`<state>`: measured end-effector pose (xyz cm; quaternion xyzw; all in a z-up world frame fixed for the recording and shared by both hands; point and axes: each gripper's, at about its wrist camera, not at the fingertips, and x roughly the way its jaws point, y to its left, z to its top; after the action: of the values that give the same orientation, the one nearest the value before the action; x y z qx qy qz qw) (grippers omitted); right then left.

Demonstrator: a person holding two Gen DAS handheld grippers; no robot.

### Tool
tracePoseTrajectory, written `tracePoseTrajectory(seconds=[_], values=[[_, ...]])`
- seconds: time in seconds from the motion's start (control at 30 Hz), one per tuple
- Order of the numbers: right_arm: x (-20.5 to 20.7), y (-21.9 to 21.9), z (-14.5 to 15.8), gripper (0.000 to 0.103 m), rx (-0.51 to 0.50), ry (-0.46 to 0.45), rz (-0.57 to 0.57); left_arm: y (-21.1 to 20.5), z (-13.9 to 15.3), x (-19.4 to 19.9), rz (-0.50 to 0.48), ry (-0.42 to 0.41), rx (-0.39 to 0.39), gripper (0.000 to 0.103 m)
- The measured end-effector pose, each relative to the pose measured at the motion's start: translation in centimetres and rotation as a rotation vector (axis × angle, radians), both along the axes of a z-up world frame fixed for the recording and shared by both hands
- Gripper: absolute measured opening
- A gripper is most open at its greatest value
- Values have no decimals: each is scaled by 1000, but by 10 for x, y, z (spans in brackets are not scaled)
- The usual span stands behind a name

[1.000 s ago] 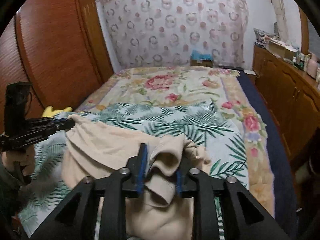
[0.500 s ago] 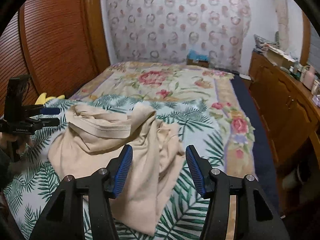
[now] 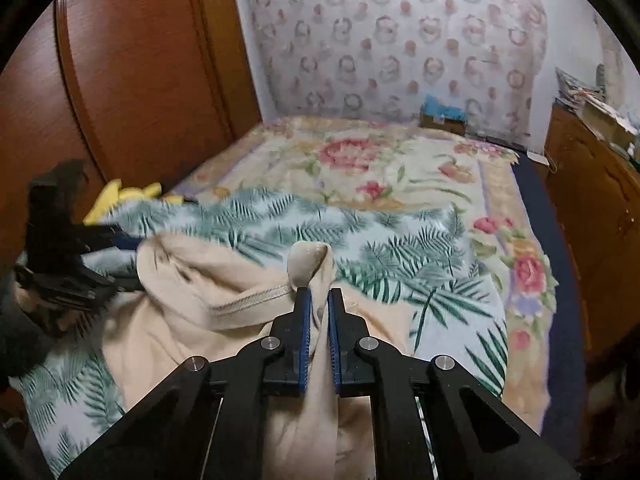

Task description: Fold small clothes

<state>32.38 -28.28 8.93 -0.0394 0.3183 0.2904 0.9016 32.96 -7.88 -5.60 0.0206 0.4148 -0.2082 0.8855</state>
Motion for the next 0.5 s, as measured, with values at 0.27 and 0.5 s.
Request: tracePoseTrajectory(seconds=[0.27,0.5], values=[[1,-24,-5,16,-122,8,-288,26,7,18,186,-68,47,67],[-39,-23,13,50,-72,-11,-261,31,12,-2,141,-56,1,67]])
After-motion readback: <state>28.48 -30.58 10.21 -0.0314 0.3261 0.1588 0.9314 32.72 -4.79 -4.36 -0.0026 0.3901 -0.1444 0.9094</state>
